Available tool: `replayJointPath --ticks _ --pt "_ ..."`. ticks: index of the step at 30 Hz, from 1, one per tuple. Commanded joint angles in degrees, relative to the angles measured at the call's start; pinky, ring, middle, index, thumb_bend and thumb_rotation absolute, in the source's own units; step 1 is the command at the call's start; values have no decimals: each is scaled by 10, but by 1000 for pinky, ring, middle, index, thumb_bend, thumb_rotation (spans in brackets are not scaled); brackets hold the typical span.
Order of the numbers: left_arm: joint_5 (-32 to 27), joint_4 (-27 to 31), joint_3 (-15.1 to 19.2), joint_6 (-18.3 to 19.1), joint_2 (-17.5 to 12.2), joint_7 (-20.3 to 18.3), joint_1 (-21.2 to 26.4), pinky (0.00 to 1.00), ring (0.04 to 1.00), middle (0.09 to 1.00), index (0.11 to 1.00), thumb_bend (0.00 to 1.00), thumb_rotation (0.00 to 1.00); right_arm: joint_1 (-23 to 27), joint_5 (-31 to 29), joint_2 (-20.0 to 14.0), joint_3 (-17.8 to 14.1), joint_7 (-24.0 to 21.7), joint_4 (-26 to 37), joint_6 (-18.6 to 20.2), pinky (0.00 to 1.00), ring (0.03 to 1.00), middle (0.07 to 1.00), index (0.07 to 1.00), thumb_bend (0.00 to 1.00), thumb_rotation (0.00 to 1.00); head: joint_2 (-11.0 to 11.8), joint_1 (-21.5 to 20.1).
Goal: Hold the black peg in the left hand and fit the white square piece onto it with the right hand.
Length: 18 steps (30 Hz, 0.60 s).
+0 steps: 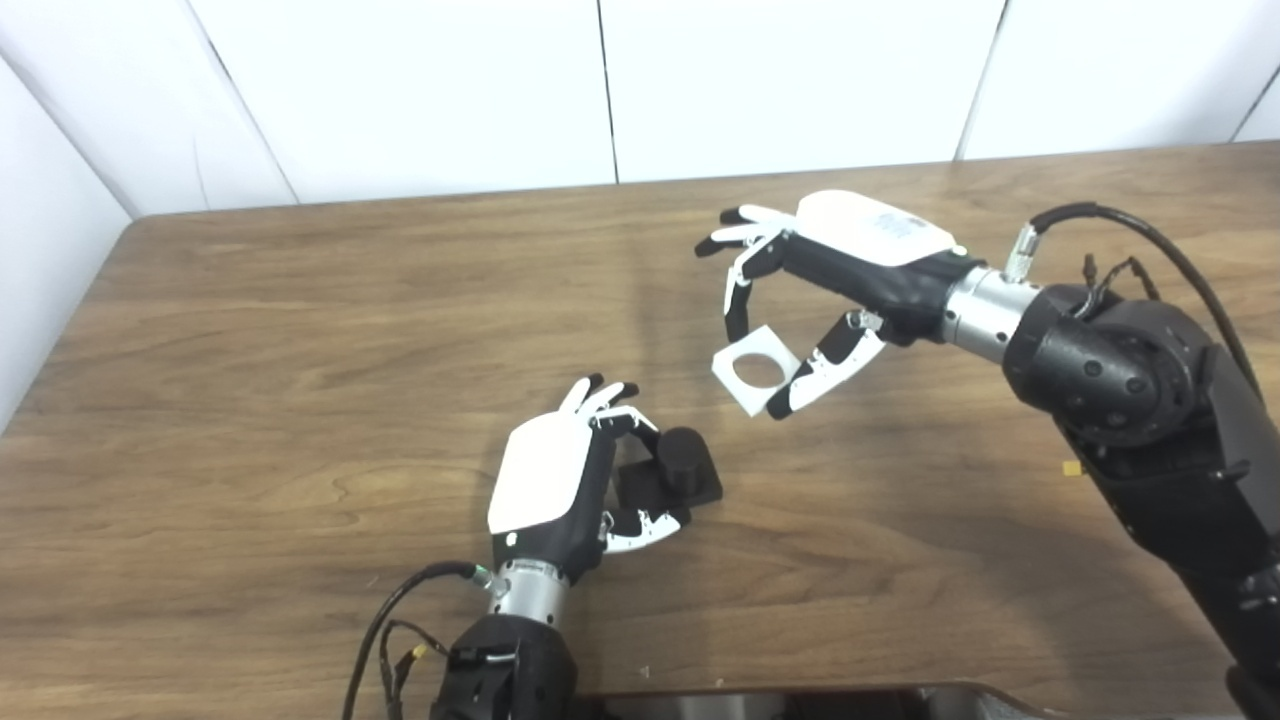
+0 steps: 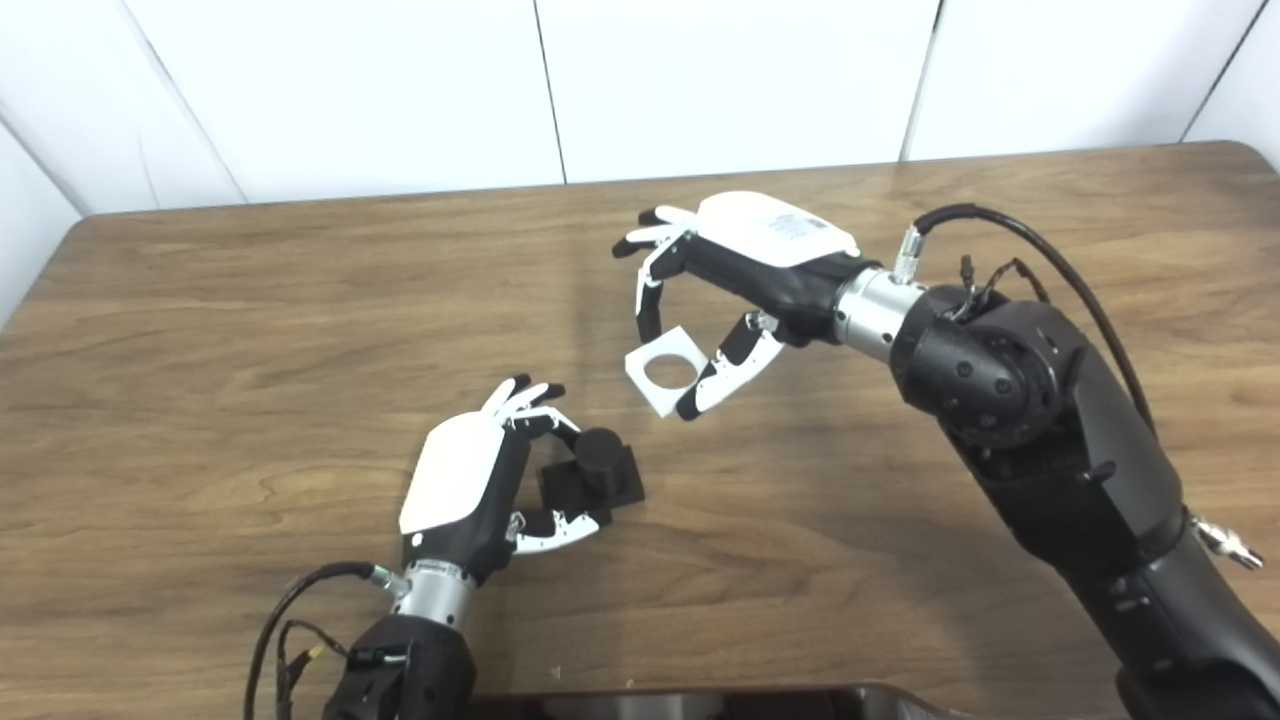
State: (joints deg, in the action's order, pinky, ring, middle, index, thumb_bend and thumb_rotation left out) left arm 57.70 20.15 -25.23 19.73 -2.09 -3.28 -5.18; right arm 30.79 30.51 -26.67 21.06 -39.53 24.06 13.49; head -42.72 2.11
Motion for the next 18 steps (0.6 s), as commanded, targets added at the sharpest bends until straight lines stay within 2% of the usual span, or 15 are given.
replayJointPath --ticks 1,10,13,18 --pt "9 -8 -3 3 11 -3 -4 802 956 870 489 506 80 21 6 8 1 4 19 -14 862 969 891 489 526 145 -1 0" --pt "12 -7 -4 4 13 -6 -6 789 958 872 489 506 80 16 14 25 23 -3 10 -17 871 983 902 490 526 147 -2 1" --pt "12 -5 -5 5 13 -9 -5 809 960 873 489 505 80 7 12 29 27 -3 8 -19 881 989 906 490 525 148 -3 2" --pt "12 -3 -7 7 15 -11 -5 784 963 875 488 506 79 -1 15 31 31 -2 8 -23 884 986 905 490 526 148 -2 3"
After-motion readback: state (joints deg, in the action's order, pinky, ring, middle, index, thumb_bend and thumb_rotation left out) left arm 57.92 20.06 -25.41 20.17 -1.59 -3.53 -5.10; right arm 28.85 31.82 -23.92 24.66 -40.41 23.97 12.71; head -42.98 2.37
